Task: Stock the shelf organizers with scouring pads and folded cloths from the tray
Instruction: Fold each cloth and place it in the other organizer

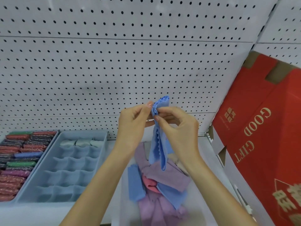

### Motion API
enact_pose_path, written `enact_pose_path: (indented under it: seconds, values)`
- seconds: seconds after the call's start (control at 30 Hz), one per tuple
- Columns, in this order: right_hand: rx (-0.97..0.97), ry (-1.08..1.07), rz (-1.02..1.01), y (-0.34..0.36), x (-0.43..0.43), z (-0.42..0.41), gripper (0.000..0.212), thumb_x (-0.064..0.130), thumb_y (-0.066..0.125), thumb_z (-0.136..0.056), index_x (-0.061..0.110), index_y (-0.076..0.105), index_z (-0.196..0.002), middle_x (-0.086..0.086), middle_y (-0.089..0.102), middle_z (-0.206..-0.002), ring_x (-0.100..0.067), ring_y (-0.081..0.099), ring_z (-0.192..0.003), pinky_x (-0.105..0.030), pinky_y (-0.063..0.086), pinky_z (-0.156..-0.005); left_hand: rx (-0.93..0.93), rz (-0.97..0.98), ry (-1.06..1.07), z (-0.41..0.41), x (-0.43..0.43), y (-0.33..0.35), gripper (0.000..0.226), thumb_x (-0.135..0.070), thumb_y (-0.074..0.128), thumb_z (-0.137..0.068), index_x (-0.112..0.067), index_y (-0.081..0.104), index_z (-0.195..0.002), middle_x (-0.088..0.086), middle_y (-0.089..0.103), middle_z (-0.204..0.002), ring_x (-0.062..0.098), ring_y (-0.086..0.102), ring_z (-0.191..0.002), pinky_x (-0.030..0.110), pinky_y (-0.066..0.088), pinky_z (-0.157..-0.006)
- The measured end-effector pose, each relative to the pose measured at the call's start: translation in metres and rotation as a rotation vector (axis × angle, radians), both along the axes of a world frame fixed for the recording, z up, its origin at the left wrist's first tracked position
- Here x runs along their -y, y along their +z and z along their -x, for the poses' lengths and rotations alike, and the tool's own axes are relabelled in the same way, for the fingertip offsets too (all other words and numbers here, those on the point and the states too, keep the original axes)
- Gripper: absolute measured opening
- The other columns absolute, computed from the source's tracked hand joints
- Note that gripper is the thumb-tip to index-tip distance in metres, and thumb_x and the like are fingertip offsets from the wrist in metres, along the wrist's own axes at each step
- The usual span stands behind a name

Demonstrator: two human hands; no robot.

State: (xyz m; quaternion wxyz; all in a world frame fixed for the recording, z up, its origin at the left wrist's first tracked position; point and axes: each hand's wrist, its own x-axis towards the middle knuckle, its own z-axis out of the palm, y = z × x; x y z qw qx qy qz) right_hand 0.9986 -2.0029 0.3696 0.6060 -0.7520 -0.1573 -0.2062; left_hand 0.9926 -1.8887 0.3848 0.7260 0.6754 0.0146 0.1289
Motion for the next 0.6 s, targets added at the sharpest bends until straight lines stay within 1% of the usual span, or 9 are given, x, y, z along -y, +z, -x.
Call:
enact_pose_path:
  seconds: [0.1,0.17,0.27,0.33,0.37,0.4,0.47,0.53,0.6]
  values:
    - [-0.019,0.068,0.087,-0.002,0.006,-0.002,0.031,0.003,0.061,-0.087,0.032,0.069,-0.092,0.012,0.067,-0.088,-0.003,0.062,-0.080,-0.017,0.048,-0.077,0.008,-0.044,-0.006,0.002,-0.001,0.000,0.010,-0.018,0.065,-0.087,-0.013,0.074,-0.087,0.000,0.076,-0.083,0.012,0.072,-0.081,0.021,0.056,-0.075]
    - [-0.085,0.141,0.044,-0.001,0.014,-0.003,0.037,0.000,0.057,-0.089,0.035,0.069,-0.089,0.006,0.066,-0.094,-0.004,0.060,-0.087,-0.020,0.048,-0.078,0.011,-0.067,-0.002,0.000,-0.004,0.000,0.006,-0.011,0.067,-0.086,-0.013,0.073,-0.086,-0.002,0.075,-0.080,0.011,0.071,-0.078,0.022,0.056,-0.074]
    - [-0.192,0.095,-0.097,-0.003,0.025,-0.008,0.022,0.007,0.069,-0.083,0.028,0.065,-0.090,-0.003,0.061,-0.107,-0.009,0.058,-0.094,-0.016,0.051,-0.061,0.014,-0.048,-0.050,0.000,-0.010,0.003,0.011,-0.006,0.061,-0.090,-0.006,0.072,-0.087,-0.003,0.073,-0.074,0.009,0.068,-0.070,0.019,0.054,-0.066]
    - [-0.324,0.180,-0.094,-0.004,0.029,-0.012,0.034,0.018,0.077,-0.076,0.023,0.058,-0.103,0.003,0.062,-0.114,-0.008,0.058,-0.104,-0.016,0.052,-0.060,0.022,-0.038,-0.093,0.002,-0.012,0.009,0.011,-0.008,0.061,-0.090,-0.006,0.071,-0.088,-0.002,0.074,-0.076,0.010,0.068,-0.071,0.019,0.053,-0.066]
    - [-0.390,0.282,-0.090,-0.006,0.030,-0.014,0.038,0.018,0.077,-0.076,0.020,0.056,-0.107,0.004,0.064,-0.113,-0.007,0.062,-0.102,-0.018,0.053,-0.063,0.031,-0.044,-0.112,0.002,-0.012,0.012,0.010,-0.009,0.061,-0.090,-0.007,0.071,-0.088,-0.001,0.074,-0.078,0.011,0.069,-0.073,0.020,0.053,-0.067]
    - [-0.449,0.385,-0.088,-0.009,0.029,-0.014,0.035,0.013,0.075,-0.078,0.016,0.058,-0.108,0.003,0.067,-0.106,-0.004,0.066,-0.092,-0.017,0.052,-0.064,0.044,-0.051,-0.129,0.002,-0.012,0.015,0.010,-0.010,0.062,-0.090,-0.007,0.071,-0.088,0.000,0.074,-0.079,0.012,0.069,-0.074,0.021,0.054,-0.067]
    - [-0.518,0.501,-0.070,-0.013,0.025,-0.011,0.018,0.003,0.070,-0.081,0.009,0.064,-0.097,0.004,0.072,-0.087,-0.003,0.068,-0.072,-0.015,0.050,-0.060,0.073,-0.055,-0.159,0.001,-0.012,0.020,0.012,-0.011,0.062,-0.089,-0.004,0.071,-0.090,0.007,0.072,-0.083,0.015,0.067,-0.077,0.025,0.055,-0.070]
    - [-0.534,0.525,-0.059,-0.020,0.021,-0.009,0.013,0.009,0.072,-0.076,0.008,0.069,-0.089,0.003,0.074,-0.084,-0.010,0.070,-0.077,-0.023,0.055,-0.068,0.093,-0.045,-0.189,-0.001,-0.012,0.024,0.018,-0.014,0.063,-0.089,0.003,0.069,-0.091,0.015,0.066,-0.086,0.019,0.062,-0.078,0.029,0.053,-0.073]
    - [-0.541,0.550,-0.081,-0.027,0.018,-0.008,0.025,0.019,0.073,-0.069,0.008,0.070,-0.092,-0.003,0.074,-0.091,-0.019,0.070,-0.087,-0.033,0.057,-0.077,0.095,-0.034,-0.200,-0.001,-0.011,0.026,0.018,-0.015,0.063,-0.089,0.002,0.068,-0.086,0.013,0.063,-0.082,0.019,0.058,-0.075,0.030,0.051,-0.071]
